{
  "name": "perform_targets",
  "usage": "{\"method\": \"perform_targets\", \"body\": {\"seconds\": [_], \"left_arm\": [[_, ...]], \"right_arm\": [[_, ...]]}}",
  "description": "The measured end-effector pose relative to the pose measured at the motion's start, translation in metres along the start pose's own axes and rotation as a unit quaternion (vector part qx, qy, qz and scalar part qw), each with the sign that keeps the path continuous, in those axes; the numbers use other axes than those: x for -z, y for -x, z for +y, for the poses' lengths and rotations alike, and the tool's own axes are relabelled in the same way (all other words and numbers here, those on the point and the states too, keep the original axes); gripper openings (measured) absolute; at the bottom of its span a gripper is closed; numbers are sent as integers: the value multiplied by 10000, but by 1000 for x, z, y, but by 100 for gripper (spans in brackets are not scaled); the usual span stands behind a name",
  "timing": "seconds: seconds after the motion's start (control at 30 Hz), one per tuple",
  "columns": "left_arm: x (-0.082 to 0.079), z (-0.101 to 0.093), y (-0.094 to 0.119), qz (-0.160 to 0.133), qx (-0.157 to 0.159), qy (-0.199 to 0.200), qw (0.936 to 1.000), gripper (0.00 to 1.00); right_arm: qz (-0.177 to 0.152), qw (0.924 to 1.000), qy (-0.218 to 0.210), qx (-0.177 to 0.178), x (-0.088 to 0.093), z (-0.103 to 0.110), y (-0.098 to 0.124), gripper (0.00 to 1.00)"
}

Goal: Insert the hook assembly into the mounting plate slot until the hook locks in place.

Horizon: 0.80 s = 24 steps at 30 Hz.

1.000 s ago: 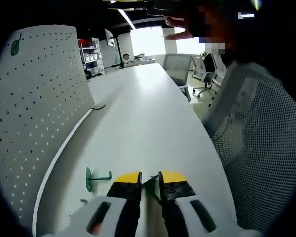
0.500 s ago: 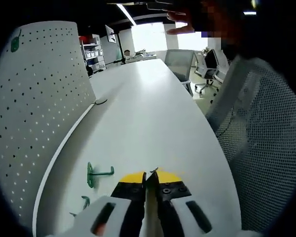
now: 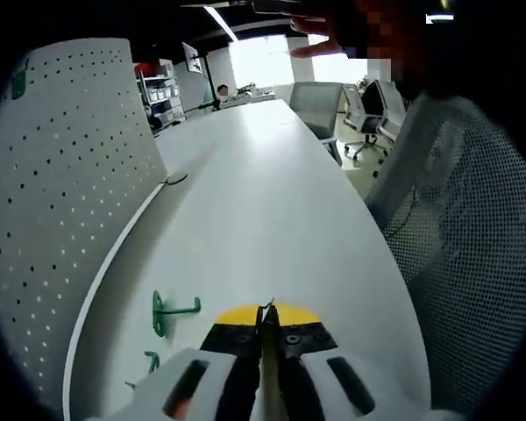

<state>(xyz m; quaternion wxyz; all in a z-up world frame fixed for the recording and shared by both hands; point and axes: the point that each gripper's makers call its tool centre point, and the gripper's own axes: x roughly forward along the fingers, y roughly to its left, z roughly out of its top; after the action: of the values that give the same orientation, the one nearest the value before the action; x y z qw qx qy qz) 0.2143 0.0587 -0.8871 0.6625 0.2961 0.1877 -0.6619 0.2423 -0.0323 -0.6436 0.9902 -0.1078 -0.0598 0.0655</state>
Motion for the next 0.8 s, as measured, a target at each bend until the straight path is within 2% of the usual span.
{"method": "perform_targets", "body": {"seconds": [0.43, 0.6, 0.8], "left_arm": [[2, -2, -2, 150, -62, -23, 9999, 2], [1, 1, 1, 125, -135, 16, 9998, 2], [-2, 8, 8, 0, -258, 273, 9993, 2]], "right_arm": [[0, 10000, -23, -76, 0, 4, 0, 27], [-6, 10000, -22, -83, 1, 4, 0, 27], [-10, 9999, -13, -115, 0, 6, -1, 27]]}}
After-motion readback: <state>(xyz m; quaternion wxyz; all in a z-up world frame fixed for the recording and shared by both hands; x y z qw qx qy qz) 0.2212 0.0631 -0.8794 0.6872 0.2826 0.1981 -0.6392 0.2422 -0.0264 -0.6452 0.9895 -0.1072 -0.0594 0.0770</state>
